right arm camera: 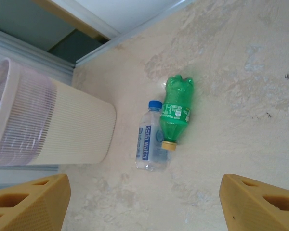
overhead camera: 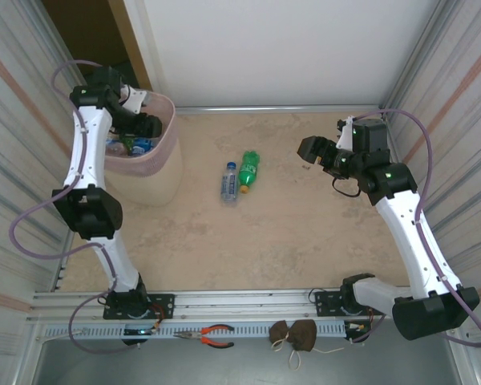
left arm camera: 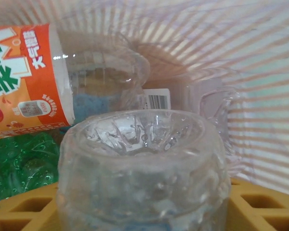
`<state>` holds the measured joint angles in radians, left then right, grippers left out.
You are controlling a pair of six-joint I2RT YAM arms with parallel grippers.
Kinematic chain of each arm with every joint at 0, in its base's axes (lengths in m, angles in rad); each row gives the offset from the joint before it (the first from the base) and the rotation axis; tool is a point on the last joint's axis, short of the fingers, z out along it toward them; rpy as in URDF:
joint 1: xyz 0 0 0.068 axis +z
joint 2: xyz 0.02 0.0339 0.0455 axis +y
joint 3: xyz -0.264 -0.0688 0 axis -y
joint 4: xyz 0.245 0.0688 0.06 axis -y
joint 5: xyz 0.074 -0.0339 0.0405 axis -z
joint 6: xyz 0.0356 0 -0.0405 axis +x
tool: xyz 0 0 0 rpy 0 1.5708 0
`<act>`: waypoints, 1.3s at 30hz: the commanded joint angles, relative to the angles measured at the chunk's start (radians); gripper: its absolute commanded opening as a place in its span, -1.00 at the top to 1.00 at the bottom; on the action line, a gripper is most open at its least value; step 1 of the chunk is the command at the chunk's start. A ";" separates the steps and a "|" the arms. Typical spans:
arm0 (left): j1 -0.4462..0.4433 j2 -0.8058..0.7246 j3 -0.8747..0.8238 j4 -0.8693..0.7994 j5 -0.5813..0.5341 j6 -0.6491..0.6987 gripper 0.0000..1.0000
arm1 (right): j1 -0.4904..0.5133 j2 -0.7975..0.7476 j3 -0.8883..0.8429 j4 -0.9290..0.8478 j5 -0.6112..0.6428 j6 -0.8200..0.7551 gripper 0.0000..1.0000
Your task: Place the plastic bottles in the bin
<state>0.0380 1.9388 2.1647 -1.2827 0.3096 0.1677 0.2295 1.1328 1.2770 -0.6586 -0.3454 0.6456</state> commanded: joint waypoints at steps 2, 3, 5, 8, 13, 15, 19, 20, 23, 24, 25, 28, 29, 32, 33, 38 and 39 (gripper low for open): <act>-0.021 0.036 -0.023 -0.027 0.012 -0.017 -0.40 | 0.004 -0.011 0.015 0.004 -0.010 -0.001 -0.60; -0.021 0.025 -0.024 -0.017 0.018 -0.021 -0.43 | 0.004 -0.009 0.015 0.005 -0.011 -0.001 -0.60; -0.021 -0.003 -0.023 0.005 0.031 -0.028 -0.49 | 0.004 -0.007 0.021 0.005 -0.014 -0.001 -0.60; -0.020 -0.044 -0.008 0.019 0.037 -0.035 -0.58 | 0.004 -0.003 0.025 0.005 -0.016 0.000 -0.60; -0.020 -0.101 0.025 0.019 0.031 -0.043 -0.69 | 0.005 -0.001 0.033 0.007 -0.019 0.001 -0.60; -0.021 -0.121 0.033 0.019 0.031 -0.047 -0.69 | 0.006 0.001 0.034 0.007 -0.019 0.002 -0.59; -0.021 -0.142 0.042 0.016 0.080 -0.051 -0.66 | 0.008 0.001 0.035 0.008 -0.020 0.003 -0.59; -0.020 -0.142 0.047 0.014 0.092 -0.053 -0.63 | 0.009 0.001 0.034 0.010 -0.021 0.003 -0.59; -0.023 -0.147 0.048 0.015 0.121 -0.060 -0.56 | 0.011 0.000 0.036 0.010 -0.020 0.005 -0.59; -0.023 -0.150 0.046 0.017 0.135 -0.060 -0.54 | 0.013 -0.001 0.036 0.008 -0.019 0.005 -0.59; -0.023 -0.148 0.044 0.017 0.150 -0.062 -0.53 | 0.014 -0.002 0.035 0.008 -0.017 0.005 -0.59; -0.025 -0.134 0.039 0.013 0.180 -0.067 -0.49 | 0.014 -0.007 0.034 0.005 -0.015 0.003 -0.59; -0.025 -0.127 0.034 0.014 0.192 -0.068 -0.46 | 0.014 -0.007 0.032 0.004 -0.015 0.004 -0.59; -0.026 -0.103 0.012 0.016 0.210 -0.068 -0.31 | 0.014 -0.010 0.031 0.004 -0.014 0.003 -0.59; -0.029 -0.097 0.004 0.018 0.215 -0.067 -0.26 | 0.014 -0.013 0.032 0.002 -0.014 0.003 -0.59; -0.028 -0.086 -0.069 0.060 0.192 -0.071 -0.05 | 0.014 -0.019 0.028 -0.002 -0.009 0.002 -0.60; -0.028 -0.086 -0.079 0.067 0.191 -0.071 -0.02 | 0.014 -0.019 0.029 -0.003 -0.009 0.002 -0.59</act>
<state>0.0212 1.8278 2.1262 -1.2091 0.4740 0.1013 0.2363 1.1324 1.2789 -0.6590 -0.3454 0.6456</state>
